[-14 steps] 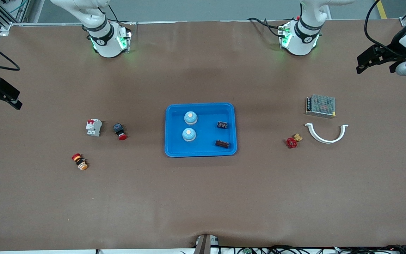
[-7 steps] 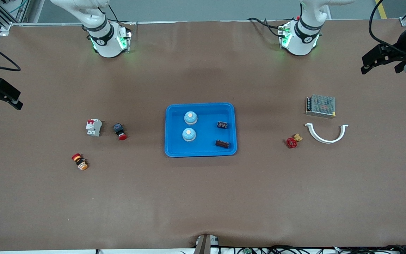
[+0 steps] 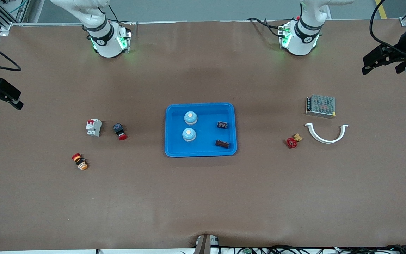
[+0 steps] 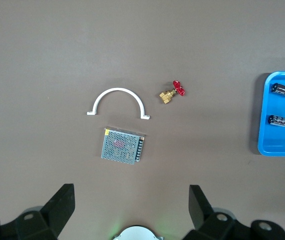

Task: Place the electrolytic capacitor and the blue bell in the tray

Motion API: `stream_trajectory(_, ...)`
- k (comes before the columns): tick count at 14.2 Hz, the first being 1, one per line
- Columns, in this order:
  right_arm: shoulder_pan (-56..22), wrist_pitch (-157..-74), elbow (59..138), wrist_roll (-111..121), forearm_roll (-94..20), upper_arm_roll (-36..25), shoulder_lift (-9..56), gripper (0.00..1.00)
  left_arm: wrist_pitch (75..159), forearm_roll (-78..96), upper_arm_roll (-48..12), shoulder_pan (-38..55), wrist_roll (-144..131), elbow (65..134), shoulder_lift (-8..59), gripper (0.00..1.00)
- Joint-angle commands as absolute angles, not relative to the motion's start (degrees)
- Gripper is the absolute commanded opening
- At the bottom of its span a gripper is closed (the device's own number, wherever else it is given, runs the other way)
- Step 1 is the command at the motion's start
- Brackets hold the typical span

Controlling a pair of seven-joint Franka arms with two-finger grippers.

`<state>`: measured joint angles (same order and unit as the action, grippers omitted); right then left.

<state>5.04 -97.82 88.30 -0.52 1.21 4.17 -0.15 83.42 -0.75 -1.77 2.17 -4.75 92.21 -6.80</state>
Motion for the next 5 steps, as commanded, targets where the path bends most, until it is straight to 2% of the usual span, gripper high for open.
stream_trajectory(1,5.89,-97.21,87.89,-0.44,0.35,4.92,-0.17,1.0,82.18,-1.76,-1.67,1.76,-4.31,90.61,-6.24,1.0)
stream_trajectory(5,5.8,-97.29,88.07,-0.35,0.35,4.92,-0.09,1.0,82.18,-1.76,-1.76,1.85,-4.39,90.62,-6.33,1.0)
